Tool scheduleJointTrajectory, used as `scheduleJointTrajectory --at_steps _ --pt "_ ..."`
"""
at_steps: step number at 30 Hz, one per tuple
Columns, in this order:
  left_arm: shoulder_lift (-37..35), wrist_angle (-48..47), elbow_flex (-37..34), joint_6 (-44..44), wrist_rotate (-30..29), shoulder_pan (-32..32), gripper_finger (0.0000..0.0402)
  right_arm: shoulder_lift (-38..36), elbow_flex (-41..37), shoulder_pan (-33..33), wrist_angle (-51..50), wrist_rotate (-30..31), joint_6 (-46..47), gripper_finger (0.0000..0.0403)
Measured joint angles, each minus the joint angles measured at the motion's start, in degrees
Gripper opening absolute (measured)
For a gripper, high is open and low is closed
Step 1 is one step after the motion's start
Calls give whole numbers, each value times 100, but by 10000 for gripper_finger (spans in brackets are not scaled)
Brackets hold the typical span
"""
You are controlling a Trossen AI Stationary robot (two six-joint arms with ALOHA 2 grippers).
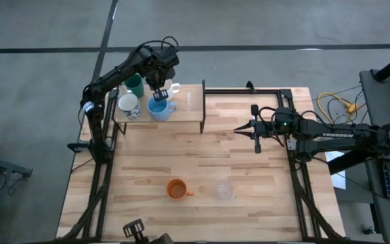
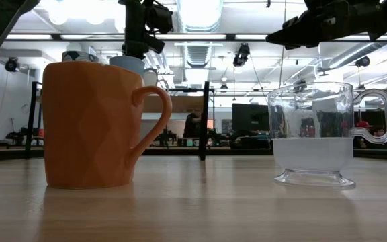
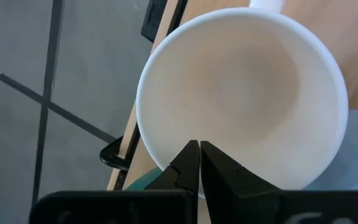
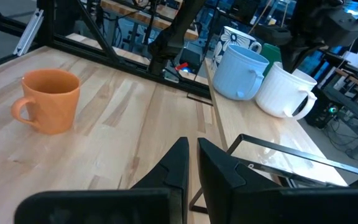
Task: Stack small to large cups/mugs on shelf
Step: Put the white mug on the shelf
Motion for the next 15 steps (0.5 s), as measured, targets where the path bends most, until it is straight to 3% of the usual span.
scheduleJointTrajectory --at_steps 15 --pt "-338 60 154 -57 138 -47 0 0 0 0 0 0 -22 26"
